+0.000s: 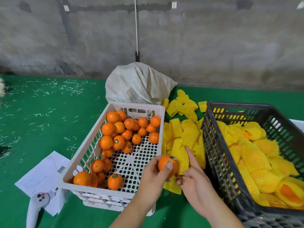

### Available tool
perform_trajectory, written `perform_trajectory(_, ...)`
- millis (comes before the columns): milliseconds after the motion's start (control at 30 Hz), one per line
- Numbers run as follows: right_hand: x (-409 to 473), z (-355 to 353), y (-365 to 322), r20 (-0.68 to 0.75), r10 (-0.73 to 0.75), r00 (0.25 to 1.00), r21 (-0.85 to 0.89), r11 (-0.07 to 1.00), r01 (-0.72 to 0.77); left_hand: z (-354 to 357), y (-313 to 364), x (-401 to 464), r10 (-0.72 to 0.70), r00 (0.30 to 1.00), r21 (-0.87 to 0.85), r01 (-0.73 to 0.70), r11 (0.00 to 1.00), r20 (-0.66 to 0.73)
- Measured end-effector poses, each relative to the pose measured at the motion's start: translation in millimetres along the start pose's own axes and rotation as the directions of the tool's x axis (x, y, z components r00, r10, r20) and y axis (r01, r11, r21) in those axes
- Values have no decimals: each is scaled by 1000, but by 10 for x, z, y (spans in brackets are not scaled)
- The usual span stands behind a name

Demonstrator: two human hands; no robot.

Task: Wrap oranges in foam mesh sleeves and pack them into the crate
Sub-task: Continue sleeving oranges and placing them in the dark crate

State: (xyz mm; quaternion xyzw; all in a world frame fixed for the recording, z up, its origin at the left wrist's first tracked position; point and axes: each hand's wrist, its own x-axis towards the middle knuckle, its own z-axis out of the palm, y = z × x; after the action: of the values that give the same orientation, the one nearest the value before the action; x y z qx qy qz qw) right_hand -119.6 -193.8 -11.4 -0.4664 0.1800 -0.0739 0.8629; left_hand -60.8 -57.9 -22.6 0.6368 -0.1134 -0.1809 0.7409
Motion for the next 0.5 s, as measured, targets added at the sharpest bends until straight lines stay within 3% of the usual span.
perform_trajectory(100, -58, 109, -52, -49, -159, 986, -302, 943, 137, -16, 9, 5, -7, 1000, -15, 6, 1000, -3)
perform_trajectory(267, -95, 197, -111, -30, -340, 940, -538, 798, 271, -20, -5, -15, -16, 1000, -81, 15, 997, -13)
perform_trajectory(400, -126, 142, -211, 27, -285, 958, -591, 768, 246, -39, -24, 12, -66, 997, -138, 70, 988, 28)
perform_trajectory(500, -114, 116, -254, 31, -339, 940, -620, 731, 284, -49, -60, 44, -96, 995, -227, 98, 969, 20)
